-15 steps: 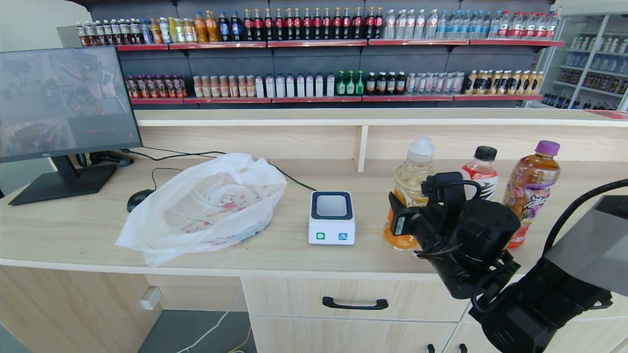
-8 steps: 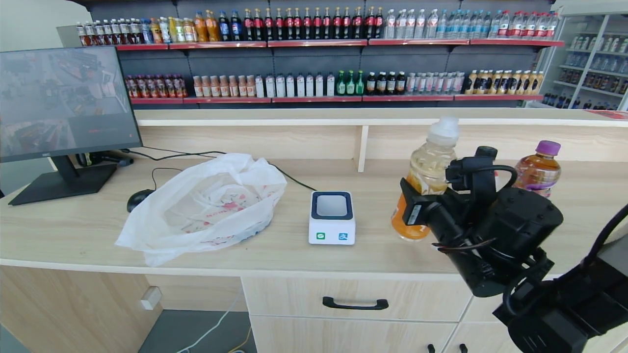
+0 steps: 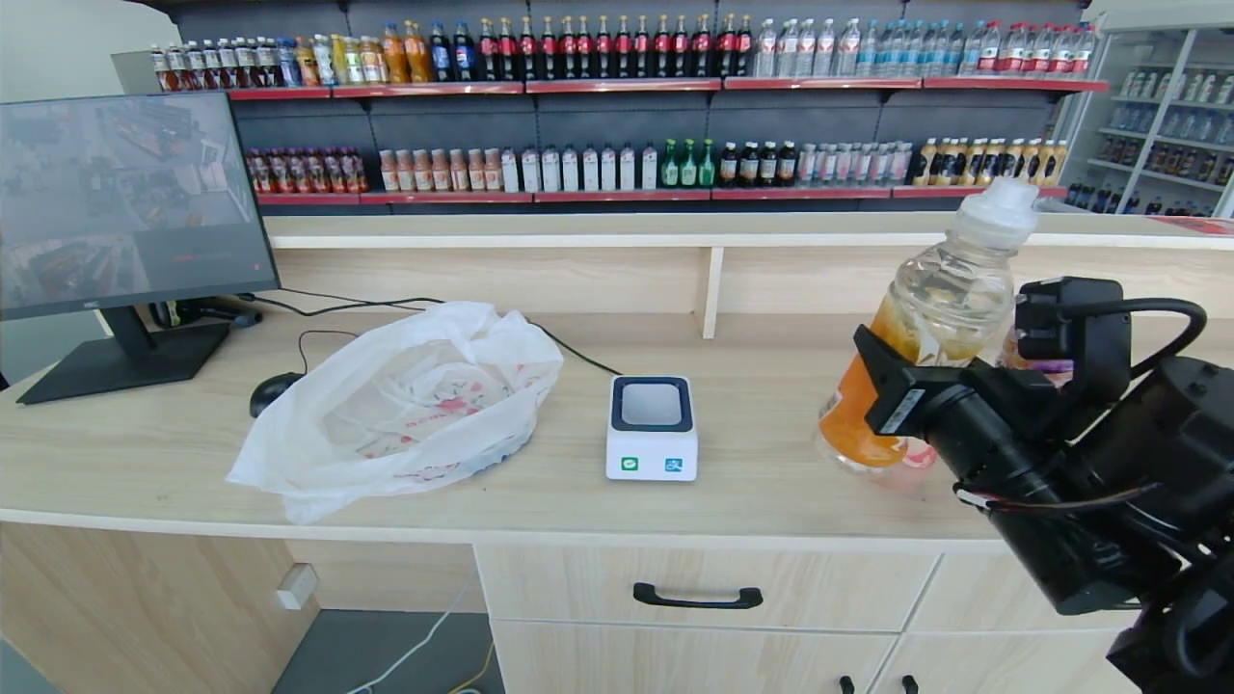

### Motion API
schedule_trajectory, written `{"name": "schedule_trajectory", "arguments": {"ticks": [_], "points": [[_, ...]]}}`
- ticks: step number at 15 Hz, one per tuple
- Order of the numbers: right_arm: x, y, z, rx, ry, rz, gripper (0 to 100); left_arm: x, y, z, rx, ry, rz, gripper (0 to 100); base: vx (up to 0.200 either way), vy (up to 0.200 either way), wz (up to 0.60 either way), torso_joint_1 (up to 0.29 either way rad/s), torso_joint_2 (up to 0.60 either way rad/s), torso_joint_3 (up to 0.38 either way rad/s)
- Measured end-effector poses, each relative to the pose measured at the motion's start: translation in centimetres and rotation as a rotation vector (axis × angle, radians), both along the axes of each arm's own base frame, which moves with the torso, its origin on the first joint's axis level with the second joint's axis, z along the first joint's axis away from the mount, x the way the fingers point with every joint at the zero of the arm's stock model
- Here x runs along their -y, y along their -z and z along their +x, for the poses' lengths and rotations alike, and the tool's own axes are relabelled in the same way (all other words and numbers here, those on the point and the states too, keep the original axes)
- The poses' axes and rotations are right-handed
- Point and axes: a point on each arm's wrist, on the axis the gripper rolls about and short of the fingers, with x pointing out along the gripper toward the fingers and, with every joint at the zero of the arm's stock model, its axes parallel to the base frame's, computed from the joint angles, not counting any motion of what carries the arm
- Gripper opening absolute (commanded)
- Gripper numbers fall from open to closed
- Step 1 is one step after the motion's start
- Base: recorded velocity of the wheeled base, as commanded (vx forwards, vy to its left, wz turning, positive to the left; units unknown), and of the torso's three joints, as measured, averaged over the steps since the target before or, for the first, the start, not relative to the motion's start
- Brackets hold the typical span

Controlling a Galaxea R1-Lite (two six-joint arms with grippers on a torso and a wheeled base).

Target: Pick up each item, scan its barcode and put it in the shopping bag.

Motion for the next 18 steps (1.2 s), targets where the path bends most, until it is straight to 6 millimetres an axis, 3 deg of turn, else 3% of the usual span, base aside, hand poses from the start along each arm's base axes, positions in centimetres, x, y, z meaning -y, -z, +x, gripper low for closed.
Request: {"name": "schedule_trajectory", "arguments": {"ticks": [3,9,12,18], "points": [[0.2,-0.6,-1.5,0.014,-0.128,0.010,0,0.0,0.0,0.0,0.000,0.000,0.000,100,0.000,0.000,0.00,0.000,0.00,0.000],[1.6,-1.6,-2.5,0.031,-0.137,0.082,0,0.0,0.0,0.0,0.000,0.000,0.000,100,0.000,0.000,0.00,0.000,0.00,0.000],[2.0,-3.1,-3.5,0.071,-0.139,0.077,0,0.0,0.0,0.0,0.000,0.000,0.000,100,0.000,0.000,0.00,0.000,0.00,0.000],[0.4,-3.8,-9.9,-0.001,-0.352,0.058,0,0.0,0.0,0.0,0.000,0.000,0.000,100,0.000,0.000,0.00,0.000,0.00,0.000]]}}
